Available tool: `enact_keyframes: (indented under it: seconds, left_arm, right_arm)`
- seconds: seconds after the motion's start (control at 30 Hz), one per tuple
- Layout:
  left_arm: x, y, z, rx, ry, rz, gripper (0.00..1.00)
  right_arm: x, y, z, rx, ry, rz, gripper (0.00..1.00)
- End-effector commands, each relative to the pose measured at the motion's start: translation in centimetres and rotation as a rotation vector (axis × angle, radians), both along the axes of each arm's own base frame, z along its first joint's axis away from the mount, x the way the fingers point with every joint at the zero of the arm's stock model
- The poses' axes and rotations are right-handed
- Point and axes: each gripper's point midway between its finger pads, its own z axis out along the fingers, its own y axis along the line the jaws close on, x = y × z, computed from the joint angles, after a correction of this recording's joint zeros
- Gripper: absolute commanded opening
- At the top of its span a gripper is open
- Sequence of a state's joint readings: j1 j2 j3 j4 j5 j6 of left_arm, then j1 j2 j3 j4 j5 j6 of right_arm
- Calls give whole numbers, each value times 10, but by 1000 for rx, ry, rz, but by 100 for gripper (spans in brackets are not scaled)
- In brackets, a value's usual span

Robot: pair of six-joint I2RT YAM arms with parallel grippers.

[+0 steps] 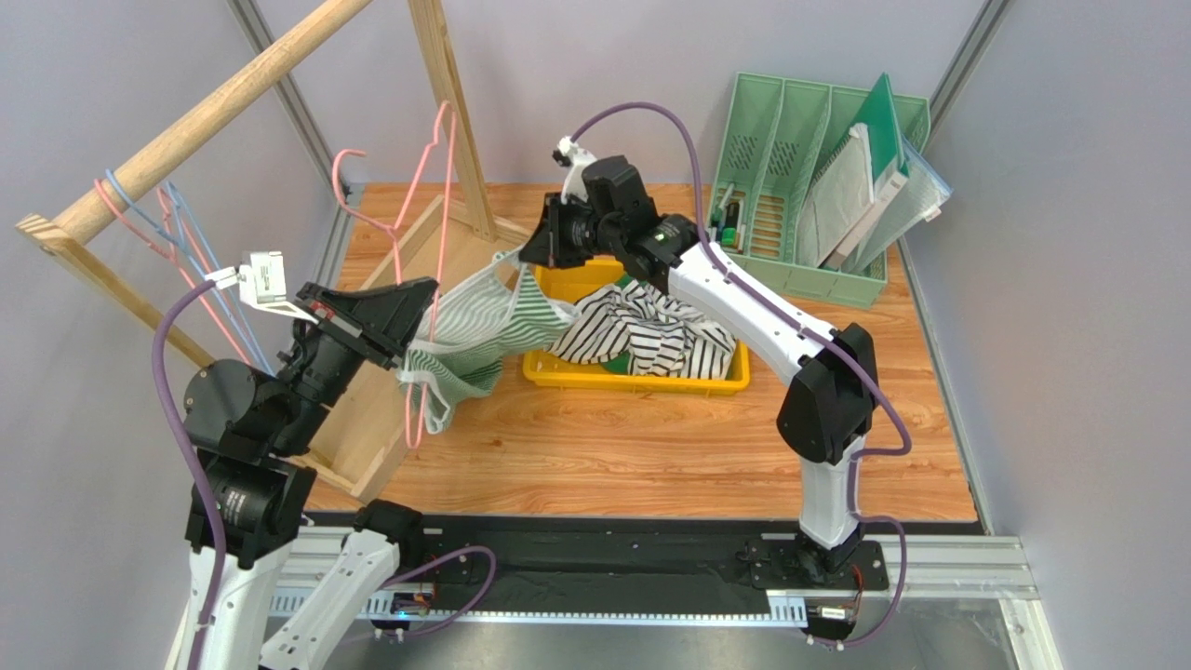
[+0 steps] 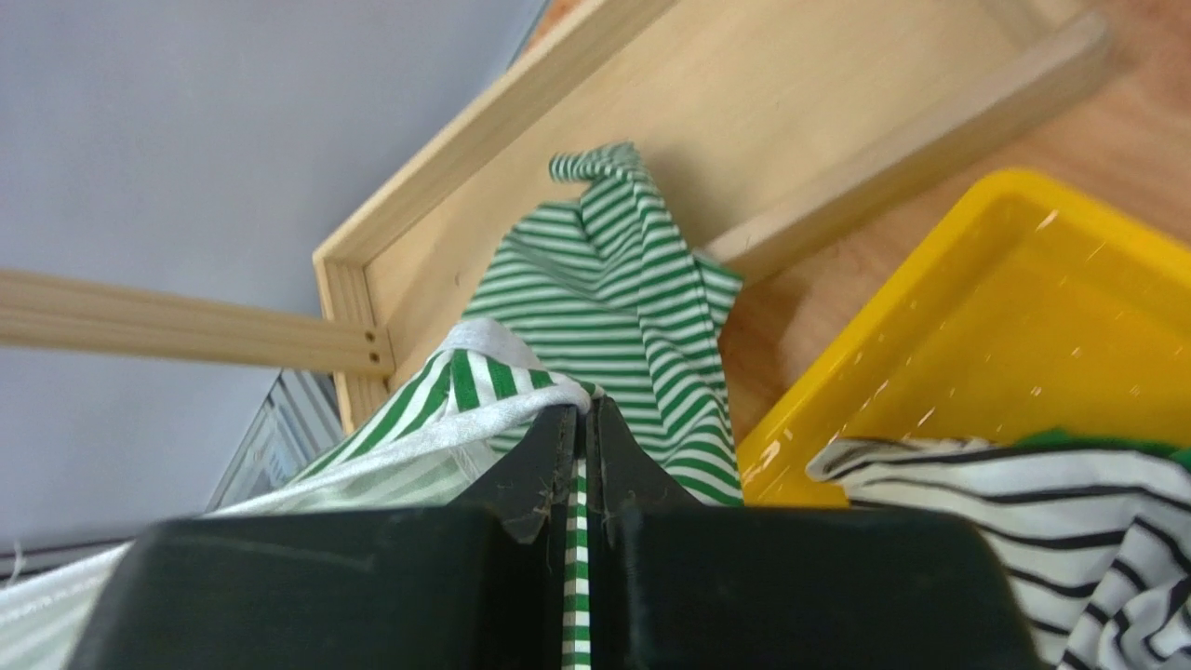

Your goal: Remove the tank top from the hanger

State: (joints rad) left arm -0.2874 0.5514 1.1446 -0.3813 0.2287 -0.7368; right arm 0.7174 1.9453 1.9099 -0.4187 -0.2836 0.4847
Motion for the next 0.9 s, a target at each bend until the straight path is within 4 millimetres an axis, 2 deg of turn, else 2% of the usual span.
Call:
enact_keyframes:
  seconds: [0.0,0.13,0.27,0.43,0.47,0.57,0.6,0.63,0.67,0.7,0.73,0.77,0.8,0.87]
  left_arm:
    - [8,22,56,1,-277,150,0]
    - [24,29,59,25,-313,221,0]
    - [36,35,56,11,-257,263,0]
    - [43,33,51,9,-227,261,0]
    - [45,38,53,2,-226,291,0]
    - [47,44,56,27,-254,332,0]
    - [46,45,66,25,-305,337,0]
    - [45,45,72,55,-361,349,0]
    - [48,43,70,76,-388,349,0]
    - [44,41,84,74,-469,344,0]
    - [48,36,80,138,-512,339,0]
    - [43,32,91,143,-588,325,0]
    - [47,29,90,163,-609,324,0]
    - [49,23,93,218,-684,322,0]
  right_arm:
    - [-37,-1,59,124,-78,81,0]
    - [-51,-6,68,121,-81,113,0]
    - [-58,-16,68,95,-101,120,0]
    - [-61,-25,53,58,-95,100,0]
    - [-62,-27,43,43,-77,95,0]
    - [-74,-31,34,19,-63,117,0]
    - [-82,-30,20,2,-43,130,0]
    - [-90,-33,24,12,-56,141,0]
    - [-96,-32,22,15,-52,159,0]
    - [-105,-31,12,10,-34,176,0]
    - [-115,-32,16,27,-26,203,0]
    - [-124,-31,17,37,-17,223,0]
    - [-130,-31,14,40,-6,238,0]
    - [-142,-35,24,57,-24,263,0]
